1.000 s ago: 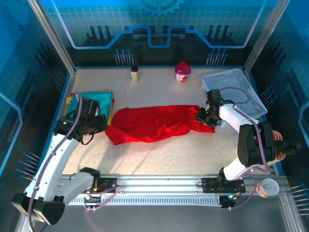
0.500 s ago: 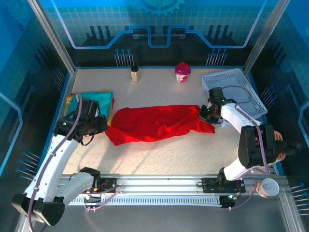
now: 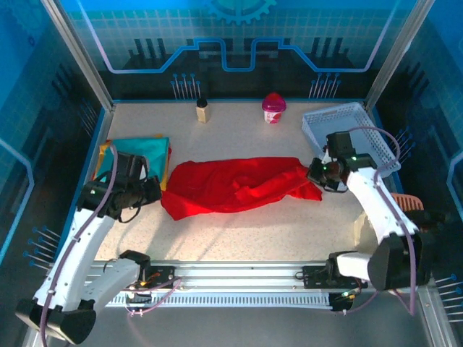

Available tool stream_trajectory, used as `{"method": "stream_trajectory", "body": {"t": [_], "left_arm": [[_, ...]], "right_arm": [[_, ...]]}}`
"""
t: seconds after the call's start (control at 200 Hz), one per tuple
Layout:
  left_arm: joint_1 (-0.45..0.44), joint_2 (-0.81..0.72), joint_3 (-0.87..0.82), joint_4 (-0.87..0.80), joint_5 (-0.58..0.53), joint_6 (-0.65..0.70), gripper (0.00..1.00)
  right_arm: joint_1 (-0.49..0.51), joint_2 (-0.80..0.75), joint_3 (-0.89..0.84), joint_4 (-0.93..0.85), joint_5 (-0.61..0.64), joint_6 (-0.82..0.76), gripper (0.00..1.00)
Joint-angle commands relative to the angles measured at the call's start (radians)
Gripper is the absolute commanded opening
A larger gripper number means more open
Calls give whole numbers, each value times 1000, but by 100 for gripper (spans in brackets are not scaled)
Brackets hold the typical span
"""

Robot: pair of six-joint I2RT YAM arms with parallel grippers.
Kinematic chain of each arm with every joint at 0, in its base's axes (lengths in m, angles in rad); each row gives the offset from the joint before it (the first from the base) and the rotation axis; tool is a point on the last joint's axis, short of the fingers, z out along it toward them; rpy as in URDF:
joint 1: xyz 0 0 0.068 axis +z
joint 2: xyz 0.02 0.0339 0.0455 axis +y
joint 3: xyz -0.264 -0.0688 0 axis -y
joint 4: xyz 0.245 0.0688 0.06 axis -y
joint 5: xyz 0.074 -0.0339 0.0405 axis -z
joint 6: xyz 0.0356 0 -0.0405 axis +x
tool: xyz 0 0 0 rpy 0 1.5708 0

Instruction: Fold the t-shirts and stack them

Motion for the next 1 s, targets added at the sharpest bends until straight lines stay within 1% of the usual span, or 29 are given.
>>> {"method": "stream_trajectory", "body": {"t": [0.0, 0.065, 0.125, 0.245, 0.41, 0.47, 0.52, 0.68, 0.785, 0.826, 0.886, 0.911, 0.946, 0.956, 0.991, 0.996], "left_arm": [[12, -39, -24, -74, 61, -45, 0], [12, -59, -29, -113, 67, -64, 0], [12, -85, -40, -139, 80, -87, 0], [13, -129, -59, -193, 132, -145, 0], [11, -207, -77, -284, 153, -233, 0], [13, -228, -75, -343, 134, -249, 0], [12, -243, -67, -395, 109, -258, 0], [11, -281, -74, -487, 72, -278, 0], [12, -279, -112, -484, 74, -273, 5], [12, -277, -130, -475, 81, -271, 7], [11, -273, -139, -469, 91, -268, 12], [11, -271, -138, -470, 93, -267, 19], [11, -264, -135, -472, 91, -262, 30], [11, -264, -134, -473, 89, -260, 33], [11, -257, -129, -476, 89, -256, 38], [11, -257, -129, -477, 89, -255, 39]], "right_arm": [[-4, -111, -46, -163, -17, 22, 0], [1, -146, -48, -248, 16, 48, 0], [5, -166, -47, -322, 20, 79, 0], [38, -230, -82, -411, 42, 162, 0], [43, -318, -117, -532, 203, 286, 0], [43, -323, -119, -594, 265, 339, 0], [44, -319, -121, -640, 293, 371, 0], [62, -309, -117, -720, 302, 428, 0], [73, -336, -126, -710, 317, 437, 0], [73, -343, -128, -698, 319, 430, 6], [73, -345, -129, -685, 312, 420, 23], [73, -346, -131, -676, 306, 412, 29], [73, -345, -131, -667, 302, 403, 37], [74, -346, -131, -665, 300, 400, 40], [73, -345, -131, -652, 294, 388, 46], [73, -345, -131, -650, 292, 388, 49]]}}
